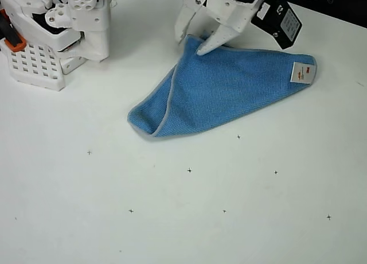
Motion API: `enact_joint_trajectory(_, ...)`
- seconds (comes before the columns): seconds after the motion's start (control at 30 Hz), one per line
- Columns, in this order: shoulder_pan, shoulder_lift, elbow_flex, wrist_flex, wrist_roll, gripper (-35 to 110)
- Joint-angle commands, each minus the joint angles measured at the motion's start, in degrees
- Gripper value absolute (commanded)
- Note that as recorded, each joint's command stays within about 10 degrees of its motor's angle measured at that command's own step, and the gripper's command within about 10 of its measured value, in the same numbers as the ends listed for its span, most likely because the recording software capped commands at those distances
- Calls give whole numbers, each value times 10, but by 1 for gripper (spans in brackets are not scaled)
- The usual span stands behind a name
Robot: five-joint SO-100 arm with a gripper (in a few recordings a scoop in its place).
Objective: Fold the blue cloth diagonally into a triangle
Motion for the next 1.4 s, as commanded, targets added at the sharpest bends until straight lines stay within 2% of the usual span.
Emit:
enact_joint_trajectory(0.0, -12, 17, -35, 6, -4, 23)
enact_joint_trajectory(0.3, 52, 86, -42, 45, -66, 23)
enact_joint_trajectory(0.53, 197, 171, 7, 47, -200, 23)
enact_joint_trajectory(0.9, 401, 326, 202, 1, -342, 23)
enact_joint_trajectory(1.07, 439, 406, 273, 1, -365, 23)
enact_joint_trajectory(1.37, 443, 572, 361, 4, -370, 23)
